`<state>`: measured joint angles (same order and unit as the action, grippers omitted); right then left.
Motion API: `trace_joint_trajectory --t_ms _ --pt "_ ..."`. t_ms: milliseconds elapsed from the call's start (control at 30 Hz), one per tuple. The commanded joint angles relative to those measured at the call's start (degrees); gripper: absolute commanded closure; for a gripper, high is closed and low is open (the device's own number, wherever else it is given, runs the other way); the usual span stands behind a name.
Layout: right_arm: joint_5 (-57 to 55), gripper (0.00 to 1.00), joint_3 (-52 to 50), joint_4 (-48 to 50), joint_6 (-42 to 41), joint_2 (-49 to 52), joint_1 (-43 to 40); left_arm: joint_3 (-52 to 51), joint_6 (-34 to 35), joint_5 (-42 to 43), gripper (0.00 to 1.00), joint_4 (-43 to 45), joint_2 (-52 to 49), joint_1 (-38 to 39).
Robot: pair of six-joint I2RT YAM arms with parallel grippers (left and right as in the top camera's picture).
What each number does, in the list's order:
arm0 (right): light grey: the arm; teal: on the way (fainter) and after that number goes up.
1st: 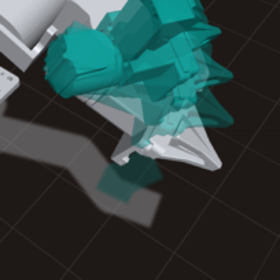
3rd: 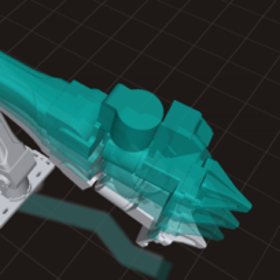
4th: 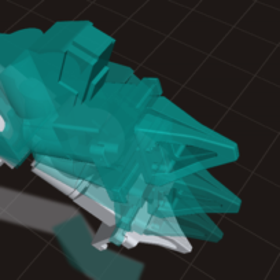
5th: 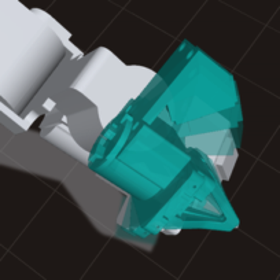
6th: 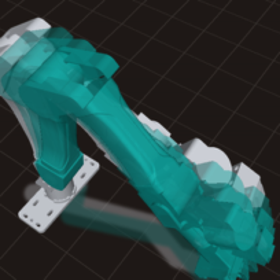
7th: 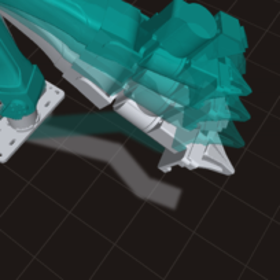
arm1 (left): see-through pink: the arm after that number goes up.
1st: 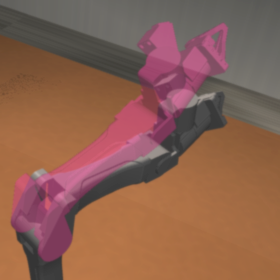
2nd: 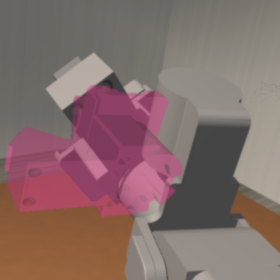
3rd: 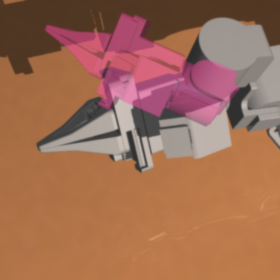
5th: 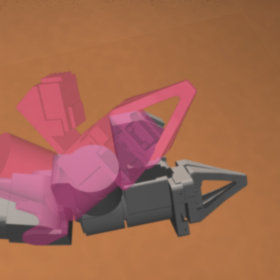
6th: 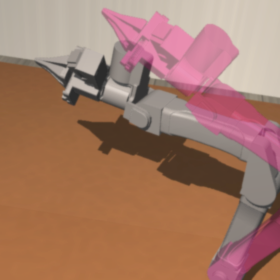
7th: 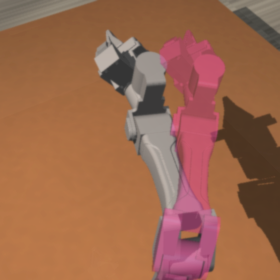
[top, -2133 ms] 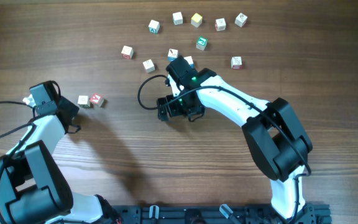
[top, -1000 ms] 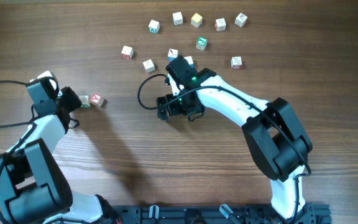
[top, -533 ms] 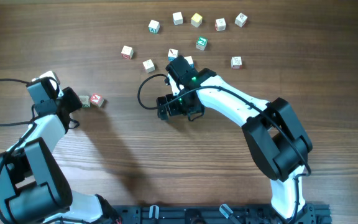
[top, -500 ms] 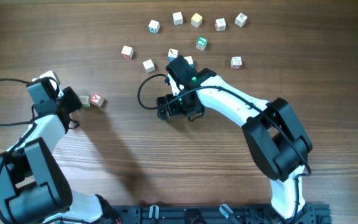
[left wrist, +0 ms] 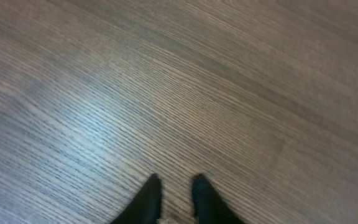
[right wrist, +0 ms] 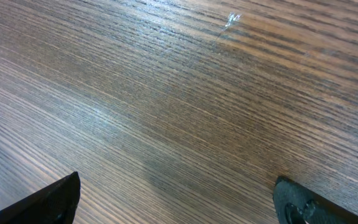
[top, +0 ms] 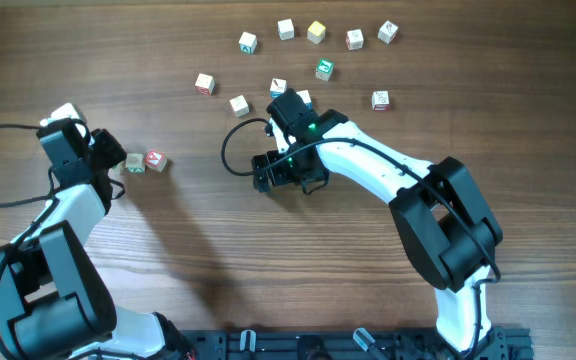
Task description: Form a horizontal line
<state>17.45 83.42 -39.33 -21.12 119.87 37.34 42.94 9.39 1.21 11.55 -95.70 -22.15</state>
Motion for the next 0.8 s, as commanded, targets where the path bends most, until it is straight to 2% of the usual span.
trace_joint_trajectory --t_ms 0,33,433,767 --pt "-1.66 0.0 -0.28 0.24 0.07 0.31 -0.09 -0.07 5.05 -4.72 0.92 0.28 -0.76 -0.74" --pt "-1.66 0.0 -0.28 0.26 0.09 0.31 -0.09 -0.07 5.31 -4.63 0.96 0.17 -0.76 -1.07" --pt "-1.64 0.0 -0.28 1.03 -0.04 0.35 -0.09 -0.07 11.78 -3.52 0.96 -2.54 -5.09 -2.14" --pt "-1.64 0.0 -0.28 0.94 -0.02 0.35 -0.09 -0.07 12.11 -3.56 0.96 -3.67 -5.53 -2.14"
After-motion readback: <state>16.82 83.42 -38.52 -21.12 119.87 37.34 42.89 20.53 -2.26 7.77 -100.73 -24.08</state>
